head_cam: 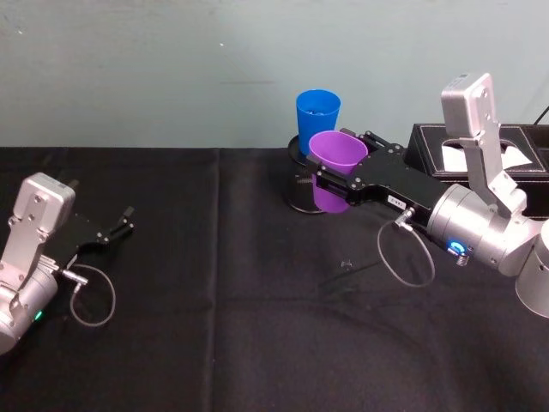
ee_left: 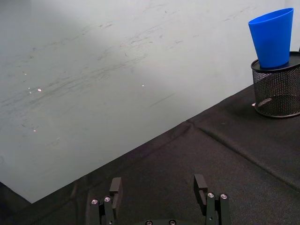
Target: Pick up one cup with a gripper and tap it against the other cup.
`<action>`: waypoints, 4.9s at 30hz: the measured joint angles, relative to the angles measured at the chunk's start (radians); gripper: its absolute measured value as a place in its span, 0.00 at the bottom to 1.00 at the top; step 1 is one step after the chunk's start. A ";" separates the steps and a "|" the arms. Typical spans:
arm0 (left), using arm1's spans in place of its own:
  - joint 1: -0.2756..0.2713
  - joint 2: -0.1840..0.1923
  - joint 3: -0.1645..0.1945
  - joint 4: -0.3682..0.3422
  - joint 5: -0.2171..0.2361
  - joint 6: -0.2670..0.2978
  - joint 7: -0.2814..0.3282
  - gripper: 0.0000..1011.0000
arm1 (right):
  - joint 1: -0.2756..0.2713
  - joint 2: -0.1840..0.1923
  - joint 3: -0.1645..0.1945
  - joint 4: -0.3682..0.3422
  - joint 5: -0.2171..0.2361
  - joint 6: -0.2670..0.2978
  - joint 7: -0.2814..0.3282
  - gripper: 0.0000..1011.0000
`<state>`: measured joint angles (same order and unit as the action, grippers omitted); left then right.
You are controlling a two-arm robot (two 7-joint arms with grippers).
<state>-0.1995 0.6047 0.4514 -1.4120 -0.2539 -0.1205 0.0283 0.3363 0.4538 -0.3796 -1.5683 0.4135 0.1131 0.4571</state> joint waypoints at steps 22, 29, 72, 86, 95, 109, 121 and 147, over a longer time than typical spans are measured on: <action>0.000 0.000 0.000 0.000 0.000 0.000 0.000 0.99 | 0.000 0.000 0.000 0.000 0.000 0.000 0.000 0.73; 0.000 0.000 0.000 0.000 0.000 0.000 0.000 0.99 | 0.000 0.000 0.000 0.000 0.000 0.000 0.000 0.73; 0.000 0.000 0.000 0.000 0.000 0.000 0.000 0.99 | 0.269 -0.156 -0.039 0.455 -0.035 -0.149 0.069 0.73; 0.000 0.000 0.000 0.000 0.000 0.000 0.000 0.99 | 0.354 -0.188 -0.039 0.567 -0.035 -0.163 0.099 0.73; 0.000 0.000 0.000 0.000 0.000 0.000 0.000 0.99 | 0.389 -0.204 -0.035 0.618 -0.035 -0.169 0.110 0.73; 0.000 0.000 0.000 0.000 0.000 0.000 0.000 0.99 | 0.388 -0.204 -0.032 0.615 -0.030 -0.165 0.111 0.73; 0.000 0.000 0.000 0.000 0.000 0.000 0.000 0.99 | 0.388 -0.203 -0.033 0.615 -0.031 -0.165 0.111 0.73; 0.000 0.000 0.000 0.000 0.000 0.000 0.000 0.99 | 0.388 -0.203 -0.033 0.616 -0.032 -0.165 0.111 0.73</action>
<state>-0.1995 0.6047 0.4513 -1.4120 -0.2539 -0.1205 0.0283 0.7246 0.2508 -0.4130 -0.9528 0.3817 -0.0522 0.5677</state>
